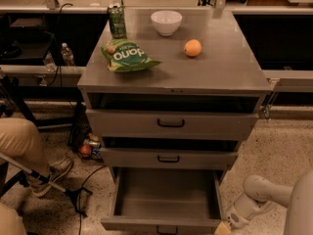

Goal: Close bottom drawer

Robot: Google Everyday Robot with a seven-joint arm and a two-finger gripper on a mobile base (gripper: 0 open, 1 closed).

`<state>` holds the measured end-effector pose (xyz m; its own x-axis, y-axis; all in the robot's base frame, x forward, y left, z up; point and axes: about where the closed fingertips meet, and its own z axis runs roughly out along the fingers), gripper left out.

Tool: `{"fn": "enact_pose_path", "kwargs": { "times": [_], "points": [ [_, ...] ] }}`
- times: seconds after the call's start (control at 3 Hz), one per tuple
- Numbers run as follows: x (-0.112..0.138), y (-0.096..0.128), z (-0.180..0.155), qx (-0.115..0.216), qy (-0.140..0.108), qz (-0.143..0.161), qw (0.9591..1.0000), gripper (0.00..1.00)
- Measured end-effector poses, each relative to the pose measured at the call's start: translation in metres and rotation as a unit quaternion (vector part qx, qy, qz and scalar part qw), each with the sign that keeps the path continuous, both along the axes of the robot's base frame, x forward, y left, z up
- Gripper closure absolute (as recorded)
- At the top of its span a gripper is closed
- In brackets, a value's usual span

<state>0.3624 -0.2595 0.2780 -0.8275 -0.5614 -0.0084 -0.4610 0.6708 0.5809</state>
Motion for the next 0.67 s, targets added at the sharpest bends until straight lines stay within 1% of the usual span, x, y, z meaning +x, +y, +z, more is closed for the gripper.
{"fn": "enact_pose_path", "kwargs": {
  "times": [0.33,0.67],
  "points": [
    [-0.004,0.001,-0.030,0.006,-0.015,0.020,0.9997,1.00],
    [-0.003,0.011,-0.063,0.007,-0.012,0.044,0.9989,1.00]
  ]
}}
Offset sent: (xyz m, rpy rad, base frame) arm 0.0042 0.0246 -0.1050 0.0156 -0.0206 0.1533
